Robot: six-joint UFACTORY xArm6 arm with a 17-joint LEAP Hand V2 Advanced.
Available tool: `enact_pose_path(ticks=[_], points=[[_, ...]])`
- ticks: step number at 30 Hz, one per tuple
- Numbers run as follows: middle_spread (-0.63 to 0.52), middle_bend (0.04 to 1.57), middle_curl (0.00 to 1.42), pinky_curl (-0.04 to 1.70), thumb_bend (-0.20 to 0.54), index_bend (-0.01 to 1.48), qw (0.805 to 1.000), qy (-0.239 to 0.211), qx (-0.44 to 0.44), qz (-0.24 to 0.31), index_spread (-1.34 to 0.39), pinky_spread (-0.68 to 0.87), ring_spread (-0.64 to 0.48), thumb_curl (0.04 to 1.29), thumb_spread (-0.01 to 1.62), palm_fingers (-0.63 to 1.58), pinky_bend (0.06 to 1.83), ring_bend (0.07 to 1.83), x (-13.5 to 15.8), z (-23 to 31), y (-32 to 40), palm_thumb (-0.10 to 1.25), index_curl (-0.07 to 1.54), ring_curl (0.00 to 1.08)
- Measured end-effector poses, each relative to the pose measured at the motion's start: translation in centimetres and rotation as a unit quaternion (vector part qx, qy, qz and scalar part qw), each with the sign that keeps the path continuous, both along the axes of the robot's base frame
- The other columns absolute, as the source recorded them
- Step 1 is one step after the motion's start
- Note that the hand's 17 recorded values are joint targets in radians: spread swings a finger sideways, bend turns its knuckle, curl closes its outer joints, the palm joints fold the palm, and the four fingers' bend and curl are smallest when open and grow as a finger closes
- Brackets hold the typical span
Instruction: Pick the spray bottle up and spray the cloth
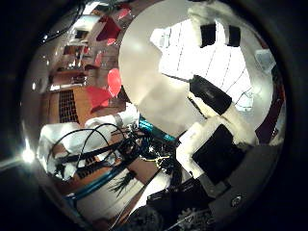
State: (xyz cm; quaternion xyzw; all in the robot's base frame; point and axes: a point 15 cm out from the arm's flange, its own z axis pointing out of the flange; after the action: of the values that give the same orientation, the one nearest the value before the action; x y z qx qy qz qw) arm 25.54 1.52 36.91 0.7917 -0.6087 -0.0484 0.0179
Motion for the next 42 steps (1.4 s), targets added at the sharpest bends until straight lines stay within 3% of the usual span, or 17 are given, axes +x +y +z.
enact_pose_path(ticks=[6,11,18,21,28,37,42], points=[[-0.22,0.62,0.53,0.34,-0.005,0.40,0.997,-0.028,0.050,-0.053,-0.45,0.33,-0.10,0.28,1.33,0.53,0.19,0.62,0.4,1.1,-1.9,0.92,0.51,0.30],[-0.24,0.62,0.53,0.31,-0.004,0.37,0.979,-0.085,0.127,-0.136,-0.46,0.31,-0.14,0.28,1.37,0.60,0.20,0.68,1.8,2.6,-5.3,0.96,0.50,0.30],[-0.22,0.57,0.53,0.31,-0.019,0.27,0.922,-0.190,0.240,-0.237,-0.43,0.28,-0.14,0.28,1.36,0.57,0.28,0.71,3.5,5.5,-11.4,0.94,0.49,0.29],[-0.16,0.48,0.50,0.31,-0.028,0.19,0.891,-0.233,0.279,-0.273,-0.38,0.31,-0.07,0.27,1.32,0.47,0.35,0.70,4.1,6.2,-14.6,0.82,0.47,0.29],[-0.01,0.34,0.45,0.31,-0.024,0.16,0.818,-0.311,0.342,-0.343,-0.27,0.38,0.09,0.28,1.17,0.27,0.45,0.62,3.4,5.1,-23.9,0.67,0.41,0.26],[0.17,0.24,0.38,0.30,-0.023,0.16,0.756,-0.377,0.387,-0.369,-0.18,0.39,0.23,0.29,1.10,-0.01,0.41,0.40,1.2,0.5,-32.0,0.59,0.33,0.20],[0.20,0.21,0.35,0.30,-0.032,0.14,0.730,-0.379,0.420,-0.384,-0.19,0.37,0.25,0.29,1.07,-0.03,0.38,0.36,0.9,-3.7,-34.4,0.54,0.29,0.21]])
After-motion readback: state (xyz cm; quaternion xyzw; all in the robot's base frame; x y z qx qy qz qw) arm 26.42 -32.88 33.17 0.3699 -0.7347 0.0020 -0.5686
